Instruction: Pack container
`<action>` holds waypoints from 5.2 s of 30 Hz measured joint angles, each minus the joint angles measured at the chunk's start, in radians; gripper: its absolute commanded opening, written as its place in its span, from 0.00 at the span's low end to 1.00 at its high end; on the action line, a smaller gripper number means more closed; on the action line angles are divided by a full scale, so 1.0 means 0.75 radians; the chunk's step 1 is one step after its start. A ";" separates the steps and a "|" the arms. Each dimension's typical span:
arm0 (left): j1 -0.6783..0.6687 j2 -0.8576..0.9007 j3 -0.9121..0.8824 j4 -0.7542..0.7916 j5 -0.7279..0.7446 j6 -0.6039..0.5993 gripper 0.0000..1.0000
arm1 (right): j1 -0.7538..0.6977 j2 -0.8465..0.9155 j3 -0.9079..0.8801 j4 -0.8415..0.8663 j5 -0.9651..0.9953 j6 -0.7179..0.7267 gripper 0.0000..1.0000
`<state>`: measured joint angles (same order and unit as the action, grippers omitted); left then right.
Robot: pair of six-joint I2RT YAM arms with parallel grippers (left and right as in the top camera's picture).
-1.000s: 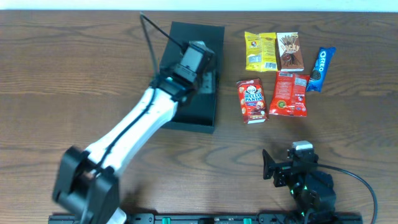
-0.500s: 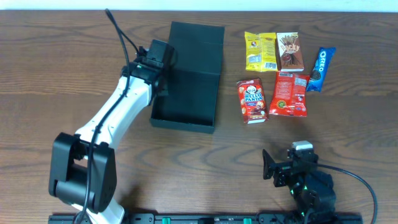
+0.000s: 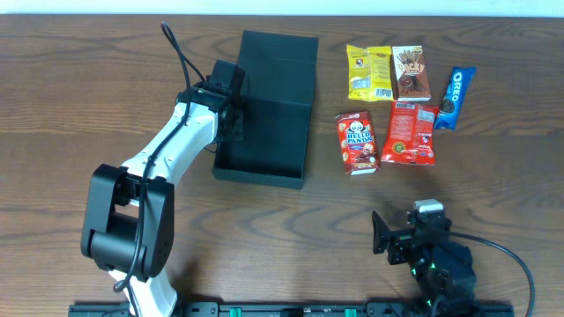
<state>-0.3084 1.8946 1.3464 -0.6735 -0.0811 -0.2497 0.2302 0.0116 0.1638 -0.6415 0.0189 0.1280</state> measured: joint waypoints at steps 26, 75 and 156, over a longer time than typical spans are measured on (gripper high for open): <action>0.001 0.000 0.000 -0.081 0.015 -0.233 0.17 | -0.001 0.000 0.000 0.000 0.000 0.000 0.99; 0.001 0.000 0.055 -0.079 -0.075 0.205 0.89 | 0.000 0.001 0.000 0.000 0.001 0.000 0.99; 0.443 -0.095 0.626 -0.084 0.195 0.304 0.95 | -0.333 2.130 1.559 0.498 -0.277 0.164 0.99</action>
<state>0.0238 1.8236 1.8160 -0.7368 0.0654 -0.0216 -0.0193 1.6093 1.3331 -0.2680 -0.1886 0.2508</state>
